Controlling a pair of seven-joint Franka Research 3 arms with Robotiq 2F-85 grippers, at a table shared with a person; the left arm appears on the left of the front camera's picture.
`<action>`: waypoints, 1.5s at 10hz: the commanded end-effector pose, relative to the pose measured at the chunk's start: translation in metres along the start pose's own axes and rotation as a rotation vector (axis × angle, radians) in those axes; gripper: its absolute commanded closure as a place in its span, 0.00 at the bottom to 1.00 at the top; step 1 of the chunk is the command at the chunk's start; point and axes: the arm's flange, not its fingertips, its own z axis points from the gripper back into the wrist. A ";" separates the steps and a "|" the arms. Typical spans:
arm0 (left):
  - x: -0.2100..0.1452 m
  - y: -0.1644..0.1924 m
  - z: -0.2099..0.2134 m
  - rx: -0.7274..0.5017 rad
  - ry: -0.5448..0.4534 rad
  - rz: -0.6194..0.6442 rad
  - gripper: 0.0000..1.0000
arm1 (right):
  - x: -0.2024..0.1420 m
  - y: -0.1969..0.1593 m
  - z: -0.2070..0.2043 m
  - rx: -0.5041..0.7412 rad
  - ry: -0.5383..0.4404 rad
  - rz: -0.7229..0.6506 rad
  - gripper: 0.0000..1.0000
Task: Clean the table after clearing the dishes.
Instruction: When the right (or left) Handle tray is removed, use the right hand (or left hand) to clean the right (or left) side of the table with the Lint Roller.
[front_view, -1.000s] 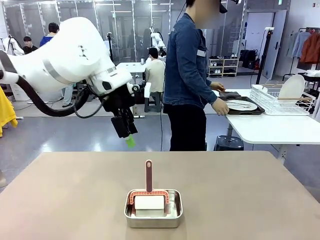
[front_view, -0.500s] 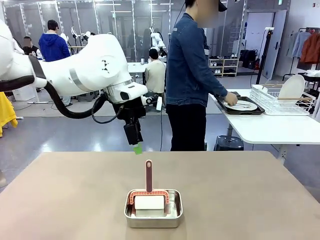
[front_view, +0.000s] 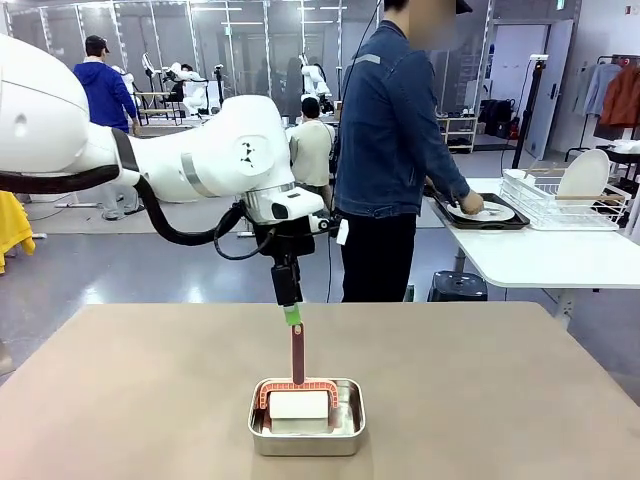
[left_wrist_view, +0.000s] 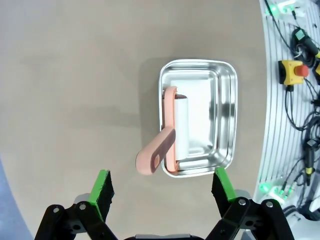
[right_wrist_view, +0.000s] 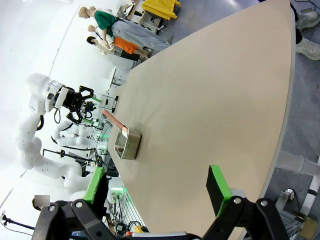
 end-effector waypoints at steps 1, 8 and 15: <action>0.007 0.008 -0.009 -0.058 0.046 0.030 0.00 | -0.002 0.004 0.000 0.009 0.000 0.009 0.00; 0.009 0.014 -0.064 -0.149 0.147 0.017 0.00 | -0.002 0.004 0.000 0.009 0.000 0.009 0.00; 0.012 0.023 -0.073 -0.166 0.120 0.027 0.98 | -0.002 0.004 0.000 0.009 0.000 0.009 0.00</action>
